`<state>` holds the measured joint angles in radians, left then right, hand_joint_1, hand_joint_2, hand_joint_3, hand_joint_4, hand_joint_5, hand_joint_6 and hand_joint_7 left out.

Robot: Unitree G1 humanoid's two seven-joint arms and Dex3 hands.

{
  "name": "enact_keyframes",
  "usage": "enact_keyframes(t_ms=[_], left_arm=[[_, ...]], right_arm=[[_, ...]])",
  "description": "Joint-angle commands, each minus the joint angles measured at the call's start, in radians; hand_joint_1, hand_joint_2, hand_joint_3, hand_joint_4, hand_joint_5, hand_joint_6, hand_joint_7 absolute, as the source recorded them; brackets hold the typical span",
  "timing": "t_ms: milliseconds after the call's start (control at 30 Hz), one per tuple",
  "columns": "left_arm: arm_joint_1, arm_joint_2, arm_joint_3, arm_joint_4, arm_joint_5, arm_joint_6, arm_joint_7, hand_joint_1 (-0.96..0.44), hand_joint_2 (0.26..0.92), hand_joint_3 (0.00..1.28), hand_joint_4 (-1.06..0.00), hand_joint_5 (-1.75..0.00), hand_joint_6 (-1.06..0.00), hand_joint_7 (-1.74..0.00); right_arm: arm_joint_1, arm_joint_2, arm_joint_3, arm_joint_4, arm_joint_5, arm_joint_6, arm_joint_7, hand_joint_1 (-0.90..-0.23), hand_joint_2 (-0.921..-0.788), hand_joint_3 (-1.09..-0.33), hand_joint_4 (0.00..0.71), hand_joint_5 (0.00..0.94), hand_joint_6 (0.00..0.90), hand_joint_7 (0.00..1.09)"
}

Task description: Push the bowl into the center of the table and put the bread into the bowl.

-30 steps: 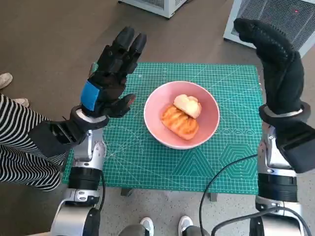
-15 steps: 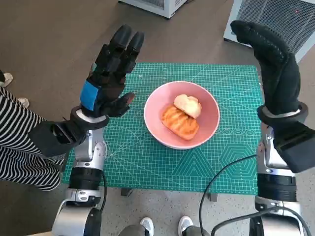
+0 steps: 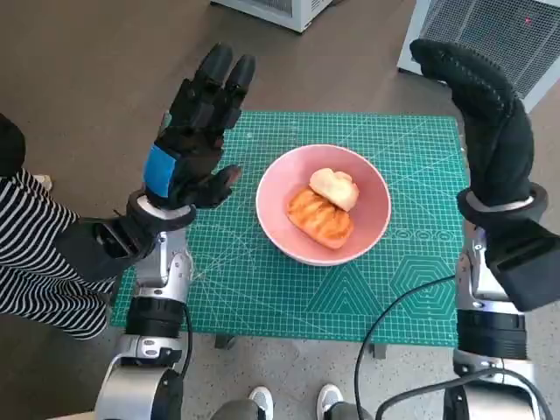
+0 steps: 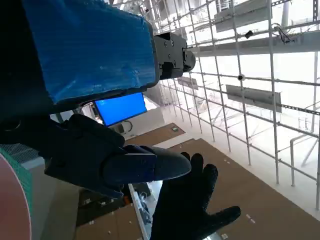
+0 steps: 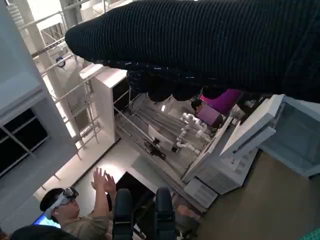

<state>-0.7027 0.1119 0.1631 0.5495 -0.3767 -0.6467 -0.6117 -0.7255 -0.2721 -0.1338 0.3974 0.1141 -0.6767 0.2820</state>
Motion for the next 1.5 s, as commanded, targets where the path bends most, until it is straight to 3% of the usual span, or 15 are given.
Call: enact_keyframes(t_ms=[33,800,1500], left_arm=[[-0.008,-0.003,-0.009,-0.021,0.021,-0.001,0.018,-0.69,0.921,0.36,-0.05,-0.01,-0.04,-0.15],[0.003,0.000,-0.014,-0.034,0.028,0.017,0.036,-0.69,0.921,0.36,-0.05,-0.01,-0.04,-0.16],[0.004,-0.004,-0.012,-0.033,0.006,0.030,0.023,-0.69,0.921,0.36,-0.05,-0.01,-0.03,-0.17]], right_arm=[[0.029,-0.001,0.000,0.008,-0.012,0.000,-0.010,-0.738,-0.921,-0.763,0.160,0.002,-0.001,0.52],[0.034,0.008,0.007,0.020,-0.023,-0.016,-0.037,-0.739,-0.921,-0.764,0.155,0.000,-0.001,0.51],[0.032,0.009,0.008,0.031,-0.014,-0.023,-0.040,-0.738,-0.921,-0.763,0.161,0.003,-0.001,0.51]])
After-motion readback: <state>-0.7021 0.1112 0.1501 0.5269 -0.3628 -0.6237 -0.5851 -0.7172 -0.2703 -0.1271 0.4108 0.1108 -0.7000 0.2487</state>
